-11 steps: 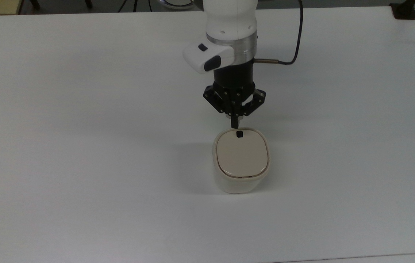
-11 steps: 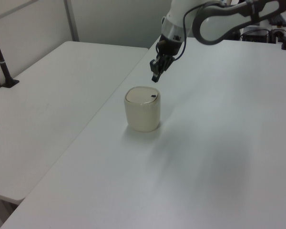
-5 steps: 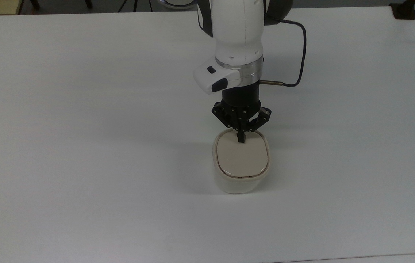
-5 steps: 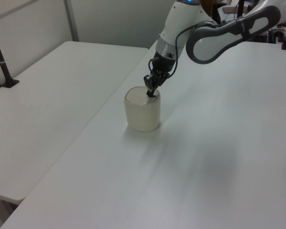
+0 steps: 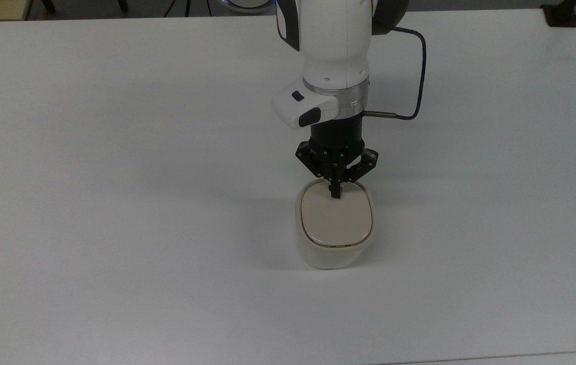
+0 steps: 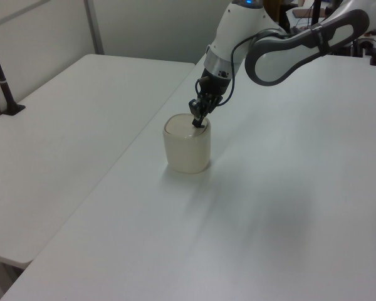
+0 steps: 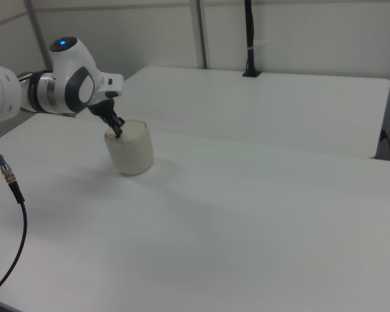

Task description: Open the trash bin

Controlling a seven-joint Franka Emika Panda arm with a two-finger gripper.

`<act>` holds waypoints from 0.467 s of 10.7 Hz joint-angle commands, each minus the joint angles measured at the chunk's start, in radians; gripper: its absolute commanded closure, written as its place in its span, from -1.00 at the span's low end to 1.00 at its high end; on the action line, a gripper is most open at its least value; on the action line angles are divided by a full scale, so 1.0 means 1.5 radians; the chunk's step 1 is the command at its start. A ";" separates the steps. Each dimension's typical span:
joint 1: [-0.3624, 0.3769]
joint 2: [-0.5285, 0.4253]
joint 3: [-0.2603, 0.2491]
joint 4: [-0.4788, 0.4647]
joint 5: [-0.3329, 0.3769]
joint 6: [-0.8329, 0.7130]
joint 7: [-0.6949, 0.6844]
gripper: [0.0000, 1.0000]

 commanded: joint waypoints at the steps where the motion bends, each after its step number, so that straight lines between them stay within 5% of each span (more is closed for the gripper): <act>1: 0.009 0.005 -0.001 -0.025 -0.034 0.013 0.028 1.00; 5: 0.004 -0.010 -0.001 -0.029 -0.035 0.006 0.035 1.00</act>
